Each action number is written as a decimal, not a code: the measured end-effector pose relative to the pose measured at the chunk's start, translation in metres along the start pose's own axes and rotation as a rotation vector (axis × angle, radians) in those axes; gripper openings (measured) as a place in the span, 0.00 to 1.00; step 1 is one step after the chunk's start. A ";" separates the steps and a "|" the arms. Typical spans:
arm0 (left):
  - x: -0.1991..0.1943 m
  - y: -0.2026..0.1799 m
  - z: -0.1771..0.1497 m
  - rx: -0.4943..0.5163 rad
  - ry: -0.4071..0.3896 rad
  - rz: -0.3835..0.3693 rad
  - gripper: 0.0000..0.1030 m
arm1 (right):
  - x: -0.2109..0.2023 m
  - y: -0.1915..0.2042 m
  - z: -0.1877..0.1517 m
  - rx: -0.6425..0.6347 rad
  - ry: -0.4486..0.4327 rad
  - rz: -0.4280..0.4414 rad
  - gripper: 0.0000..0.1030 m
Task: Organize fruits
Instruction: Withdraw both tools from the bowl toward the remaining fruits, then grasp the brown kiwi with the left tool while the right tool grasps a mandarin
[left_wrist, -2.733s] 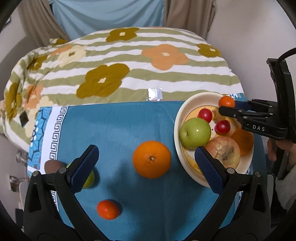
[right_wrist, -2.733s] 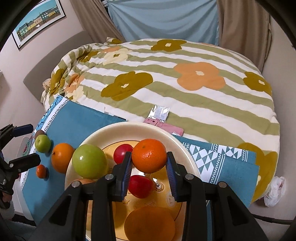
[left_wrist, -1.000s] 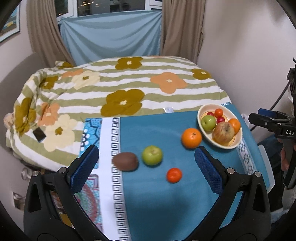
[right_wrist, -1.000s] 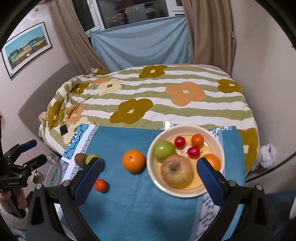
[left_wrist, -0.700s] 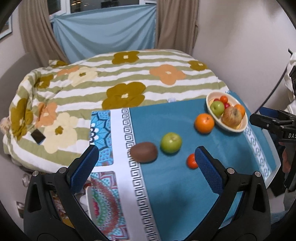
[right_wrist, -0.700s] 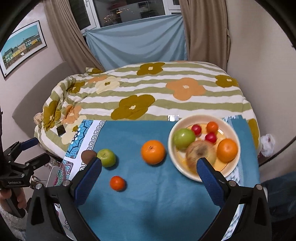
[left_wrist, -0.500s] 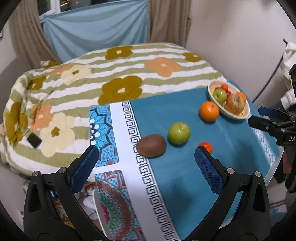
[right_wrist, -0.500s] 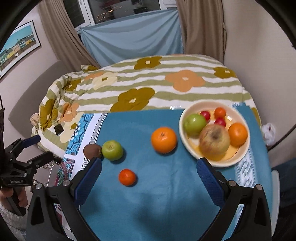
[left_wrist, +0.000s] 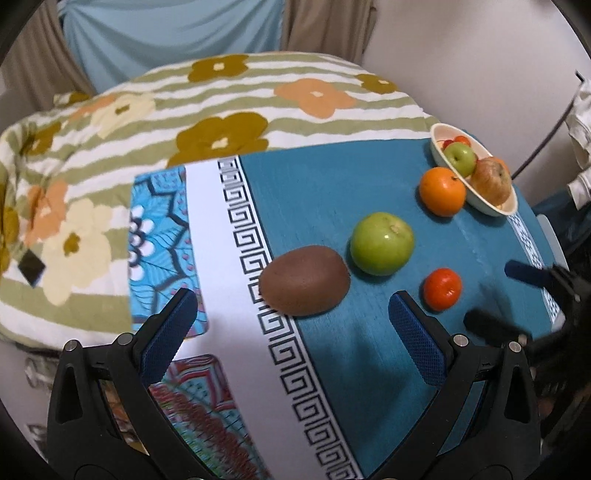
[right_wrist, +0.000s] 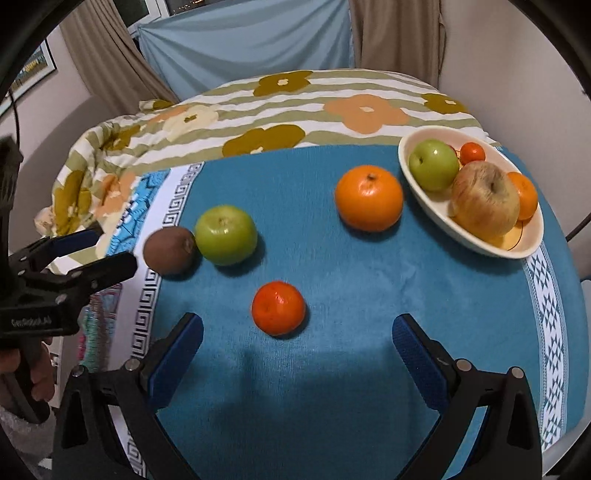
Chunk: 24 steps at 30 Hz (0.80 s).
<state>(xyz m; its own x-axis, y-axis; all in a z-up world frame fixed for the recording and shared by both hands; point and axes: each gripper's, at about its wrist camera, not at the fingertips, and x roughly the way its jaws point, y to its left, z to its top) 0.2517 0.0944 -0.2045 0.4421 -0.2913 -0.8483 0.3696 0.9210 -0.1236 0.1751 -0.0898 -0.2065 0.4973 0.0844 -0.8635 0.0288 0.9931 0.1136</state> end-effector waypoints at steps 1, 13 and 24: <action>0.005 0.000 -0.001 -0.007 0.000 0.009 1.00 | 0.003 0.002 -0.001 -0.009 -0.001 -0.010 0.99; 0.043 -0.007 -0.001 0.023 0.008 0.010 0.95 | 0.031 0.008 -0.005 -0.039 0.035 -0.034 0.90; 0.051 -0.013 0.001 0.060 0.003 0.003 0.69 | 0.038 0.012 -0.004 -0.056 0.043 -0.036 0.75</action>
<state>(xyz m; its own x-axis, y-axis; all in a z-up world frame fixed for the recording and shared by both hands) 0.2708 0.0675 -0.2456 0.4406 -0.2877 -0.8503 0.4163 0.9047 -0.0903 0.1911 -0.0741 -0.2395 0.4594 0.0510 -0.8868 -0.0034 0.9984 0.0557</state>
